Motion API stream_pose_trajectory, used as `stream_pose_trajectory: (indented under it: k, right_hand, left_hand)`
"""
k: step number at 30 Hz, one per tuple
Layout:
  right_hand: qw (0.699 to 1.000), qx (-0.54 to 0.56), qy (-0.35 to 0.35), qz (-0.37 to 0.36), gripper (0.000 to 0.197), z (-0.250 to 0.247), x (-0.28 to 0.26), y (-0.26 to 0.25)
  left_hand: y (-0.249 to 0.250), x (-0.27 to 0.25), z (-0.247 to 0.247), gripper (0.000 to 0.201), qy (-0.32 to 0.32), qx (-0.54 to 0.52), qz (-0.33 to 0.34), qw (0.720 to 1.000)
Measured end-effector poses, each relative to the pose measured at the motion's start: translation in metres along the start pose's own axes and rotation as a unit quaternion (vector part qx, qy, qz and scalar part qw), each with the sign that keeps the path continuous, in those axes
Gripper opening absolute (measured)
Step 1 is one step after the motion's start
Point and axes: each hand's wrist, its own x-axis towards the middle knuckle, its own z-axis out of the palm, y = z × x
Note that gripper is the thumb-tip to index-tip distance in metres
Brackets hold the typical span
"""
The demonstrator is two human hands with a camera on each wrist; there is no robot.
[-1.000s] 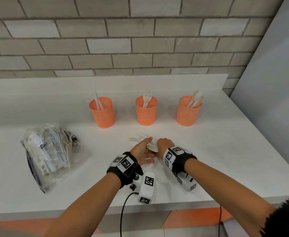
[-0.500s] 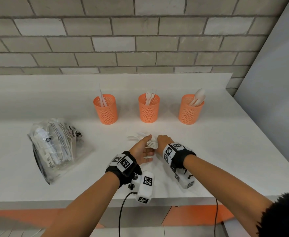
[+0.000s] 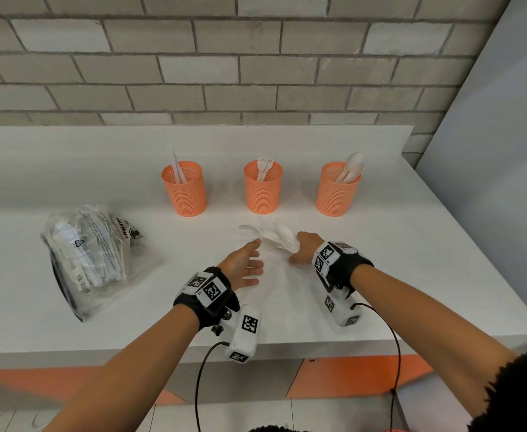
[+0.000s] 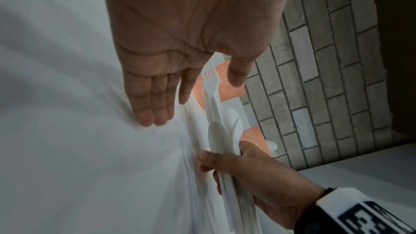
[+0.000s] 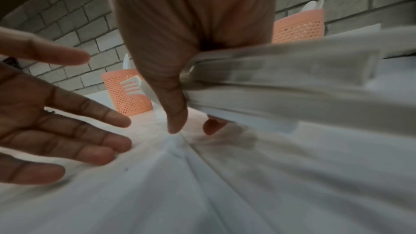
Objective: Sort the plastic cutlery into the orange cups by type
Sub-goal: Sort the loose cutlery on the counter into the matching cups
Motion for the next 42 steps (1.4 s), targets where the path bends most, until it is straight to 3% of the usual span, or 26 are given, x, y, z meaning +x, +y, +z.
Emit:
stream_pose_trajectory:
  k: [4,10,18,20,22,24,26,28,32,35,38,42]
  right_hand:
    - [1.000,-0.008,-0.002,0.011,0.050,0.011,-0.004,0.001]
    - [1.000,-0.026,0.017,-0.003,0.032,0.018,-0.006,-0.003]
    - [0.998,-0.065,0.010,-0.010,0.039,0.019,-0.013,-0.011]
    - [1.000,-0.027,0.013,-0.010,0.039,0.014,-0.013,-0.012]
    - [0.995,0.088,0.032,-0.028,0.027,0.005,-0.013,-0.013]
    - [0.957,0.277,0.057,-0.058,0.015,-0.008,-0.017,-0.016]
    - [0.894,0.429,0.102,-0.086,0.011,-0.025,-0.022,-0.022]
    - [0.839,0.514,0.140,-0.111,0.010,-0.042,-0.028,-0.032]
    - [0.759,0.614,0.174,-0.129,0.023,-0.055,-0.039,-0.055]
    - [0.739,0.627,0.201,-0.145,0.016,-0.052,-0.051,-0.068]
    - [0.726,0.633,0.226,-0.147,0.022,-0.051,-0.059,-0.073]
    - [0.731,0.620,0.239,-0.152,0.023,-0.053,-0.063,-0.074]
  left_hand:
    - [-0.002,-0.004,0.000,0.031,0.005,0.020,0.007,1.000]
    - [-0.006,-0.012,0.003,0.031,0.003,0.042,0.010,0.999]
    - [-0.012,-0.024,-0.002,0.032,0.006,0.048,0.016,0.999]
    - [-0.012,-0.028,-0.005,0.032,0.006,0.042,0.021,0.999]
    - [-0.011,-0.032,-0.007,0.032,0.003,0.025,0.026,0.999]
    - [-0.011,-0.035,-0.009,0.032,-0.004,-0.005,0.027,1.000]
    - [-0.011,-0.036,-0.009,0.032,-0.018,-0.059,0.026,0.998]
    - [-0.010,-0.037,-0.007,0.033,-0.030,-0.125,0.022,0.991]
    - [-0.003,-0.035,0.004,0.038,-0.060,-0.226,0.009,0.972]
    - [0.007,-0.034,0.013,0.041,-0.072,-0.291,0.000,0.954]
    - [0.015,-0.034,0.021,0.041,-0.078,-0.349,0.001,0.934]
    - [0.030,-0.040,0.032,0.044,-0.103,-0.383,0.006,0.918]
